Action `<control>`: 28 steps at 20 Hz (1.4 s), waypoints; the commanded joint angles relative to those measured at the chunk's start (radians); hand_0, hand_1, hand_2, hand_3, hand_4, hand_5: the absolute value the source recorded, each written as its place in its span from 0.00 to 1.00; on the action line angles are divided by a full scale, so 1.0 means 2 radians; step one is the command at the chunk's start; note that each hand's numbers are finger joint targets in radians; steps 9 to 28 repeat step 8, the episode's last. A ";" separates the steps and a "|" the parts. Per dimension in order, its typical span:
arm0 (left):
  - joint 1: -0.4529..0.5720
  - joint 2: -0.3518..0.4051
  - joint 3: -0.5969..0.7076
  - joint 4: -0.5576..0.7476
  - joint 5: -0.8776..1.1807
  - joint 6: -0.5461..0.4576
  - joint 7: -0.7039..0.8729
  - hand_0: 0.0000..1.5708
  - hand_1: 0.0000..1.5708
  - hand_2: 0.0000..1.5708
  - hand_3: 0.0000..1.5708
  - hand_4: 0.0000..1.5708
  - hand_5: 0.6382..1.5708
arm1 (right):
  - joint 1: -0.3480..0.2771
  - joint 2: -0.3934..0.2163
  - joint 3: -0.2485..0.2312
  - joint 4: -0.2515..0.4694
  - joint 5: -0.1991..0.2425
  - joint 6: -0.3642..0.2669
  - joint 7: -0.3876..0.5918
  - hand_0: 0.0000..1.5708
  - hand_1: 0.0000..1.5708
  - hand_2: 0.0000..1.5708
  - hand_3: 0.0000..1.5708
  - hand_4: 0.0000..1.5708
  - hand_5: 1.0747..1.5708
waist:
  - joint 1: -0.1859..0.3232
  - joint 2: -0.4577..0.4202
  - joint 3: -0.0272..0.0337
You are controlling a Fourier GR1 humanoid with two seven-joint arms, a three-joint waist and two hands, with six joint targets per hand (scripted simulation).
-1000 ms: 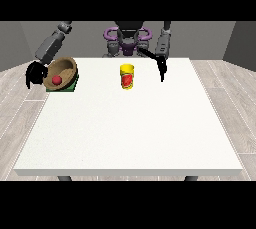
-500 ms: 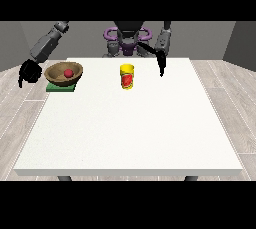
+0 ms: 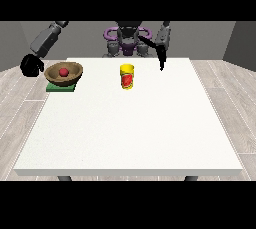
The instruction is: Pick the cup and pour the ball into the bowl, then pick the bowl and place it on the pad
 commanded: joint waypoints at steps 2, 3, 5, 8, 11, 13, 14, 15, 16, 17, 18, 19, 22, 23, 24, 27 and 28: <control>0.003 -0.013 -0.019 0.033 -0.013 0.021 0.010 0.00 0.00 0.00 0.00 0.00 0.05 | 0.011 0.024 0.026 -0.008 0.020 -0.007 0.002 1.00 1.00 1.00 0.73 0.26 0.93 | -0.010 -0.034 -0.0001; -0.010 -0.013 -0.032 0.058 -0.006 0.042 -0.001 0.00 0.00 0.00 0.00 0.00 0.05 | -0.006 0.012 0.031 -0.017 0.025 -0.017 0.022 1.00 1.00 1.00 0.75 0.27 0.93 | -0.014 -0.032 -0.0004; 0.014 -0.014 -0.041 0.080 0.009 0.052 -0.011 0.00 0.00 0.00 0.00 0.00 0.05 | 0.004 0.015 0.019 -0.011 0.011 -0.035 0.033 1.00 1.00 1.00 0.78 0.00 0.91 | -0.020 -0.066 -0.0006; 0.008 -0.014 -0.027 0.127 0.020 0.043 -0.013 0.00 0.00 0.00 0.00 0.00 0.05 | -0.010 -0.022 0.055 -0.054 0.048 -0.041 0.049 0.32 0.32 0.15 0.00 0.24 0.03 | -0.022 -0.104 -0.0017; 0.008 -0.014 -0.027 0.127 0.020 0.043 -0.013 0.00 0.00 0.00 0.00 0.00 0.05 | -0.010 -0.022 0.055 -0.054 0.048 -0.041 0.049 0.32 0.32 0.15 0.00 0.24 0.03 | -0.022 -0.104 -0.0017; 0.008 -0.014 -0.027 0.127 0.020 0.043 -0.013 0.00 0.00 0.00 0.00 0.00 0.05 | -0.010 -0.022 0.055 -0.054 0.048 -0.041 0.049 0.32 0.32 0.15 0.00 0.24 0.03 | -0.022 -0.104 -0.0017; 0.008 -0.014 -0.027 0.127 0.020 0.043 -0.013 0.00 0.00 0.00 0.00 0.00 0.05 | -0.010 -0.022 0.055 -0.054 0.048 -0.041 0.049 0.32 0.32 0.15 0.00 0.24 0.03 | -0.022 -0.104 -0.0017; 0.008 -0.014 -0.027 0.127 0.020 0.043 -0.013 0.00 0.00 0.00 0.00 0.00 0.05 | -0.010 -0.022 0.055 -0.054 0.048 -0.041 0.049 0.32 0.32 0.15 0.00 0.24 0.03 | -0.022 -0.104 -0.0017; 0.008 -0.014 -0.027 0.127 0.020 0.043 -0.013 0.00 0.00 0.00 0.00 0.00 0.05 | -0.010 -0.022 0.055 -0.054 0.048 -0.041 0.049 0.32 0.32 0.15 0.00 0.24 0.03 | -0.022 -0.104 -0.0017; 0.008 -0.014 -0.027 0.127 0.020 0.043 -0.013 0.00 0.00 0.00 0.00 0.00 0.05 | -0.010 -0.022 0.055 -0.054 0.048 -0.041 0.049 0.32 0.32 0.15 0.00 0.24 0.03 | -0.022 -0.104 -0.0017; 0.008 -0.014 -0.027 0.127 0.020 0.043 -0.013 0.00 0.00 0.00 0.00 0.00 0.05 | -0.010 -0.022 0.055 -0.054 0.048 -0.041 0.049 0.32 0.32 0.15 0.00 0.24 0.03 | -0.022 -0.104 -0.0017; 0.008 -0.014 -0.027 0.127 0.020 0.043 -0.013 0.00 0.00 0.00 0.00 0.00 0.05 | -0.010 -0.022 0.055 -0.054 0.048 -0.041 0.049 0.32 0.32 0.15 0.00 0.24 0.03 | -0.022 -0.104 -0.0017; 0.008 -0.014 -0.027 0.127 0.020 0.043 -0.013 0.00 0.00 0.00 0.00 0.00 0.05 | -0.010 -0.022 0.055 -0.054 0.048 -0.041 0.049 0.32 0.32 0.15 0.00 0.24 0.03 | -0.022 -0.104 -0.0017; 0.008 -0.014 -0.027 0.127 0.020 0.043 -0.013 0.00 0.00 0.00 0.00 0.00 0.05 | -0.010 -0.022 0.055 -0.054 0.048 -0.041 0.049 0.32 0.32 0.15 0.00 0.24 0.03 | -0.022 -0.104 -0.0017; 0.008 -0.014 -0.027 0.127 0.020 0.043 -0.013 0.00 0.00 0.00 0.00 0.00 0.05 | -0.010 -0.022 0.055 -0.054 0.048 -0.041 0.049 0.32 0.32 0.15 0.00 0.24 0.03 | -0.022 -0.104 -0.0017; 0.008 -0.014 -0.027 0.127 0.020 0.043 -0.013 0.00 0.00 0.00 0.00 0.00 0.05 | -0.010 -0.022 0.055 -0.054 0.048 -0.041 0.049 0.32 0.32 0.15 0.00 0.24 0.03 | -0.022 -0.104 -0.0017; 0.008 -0.014 -0.027 0.127 0.020 0.043 -0.013 0.00 0.00 0.00 0.00 0.00 0.05 | -0.010 -0.022 0.055 -0.054 0.048 -0.041 0.049 0.32 0.32 0.15 0.00 0.24 0.03 | -0.022 -0.104 -0.0017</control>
